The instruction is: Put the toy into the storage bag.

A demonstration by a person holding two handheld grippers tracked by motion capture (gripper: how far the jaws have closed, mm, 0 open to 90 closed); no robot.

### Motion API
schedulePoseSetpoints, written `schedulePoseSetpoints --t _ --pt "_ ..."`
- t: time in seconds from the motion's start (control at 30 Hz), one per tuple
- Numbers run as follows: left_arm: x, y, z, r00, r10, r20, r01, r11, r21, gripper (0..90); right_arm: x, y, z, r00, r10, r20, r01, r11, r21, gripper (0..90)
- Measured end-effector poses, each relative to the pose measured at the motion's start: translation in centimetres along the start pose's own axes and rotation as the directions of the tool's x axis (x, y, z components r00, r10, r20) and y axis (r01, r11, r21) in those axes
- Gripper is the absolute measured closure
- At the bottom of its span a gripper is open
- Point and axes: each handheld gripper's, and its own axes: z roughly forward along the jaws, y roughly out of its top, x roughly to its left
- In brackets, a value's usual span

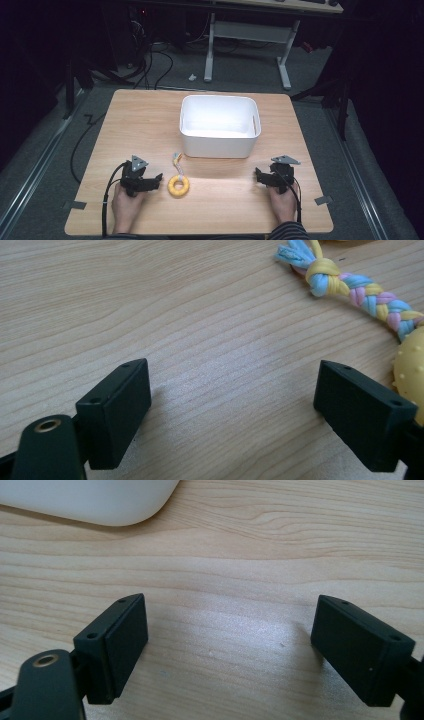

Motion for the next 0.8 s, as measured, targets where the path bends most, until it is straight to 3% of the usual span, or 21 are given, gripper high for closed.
schedulePoseSetpoints --t 0.8 --pt "-0.09 0.03 0.04 1.0 0.003 0.006 -0.003 1.0 -0.001 15.4 0.19 -0.09 -0.11 0.9998 -0.016 -0.01 0.016 1.0 0.0 15.6"
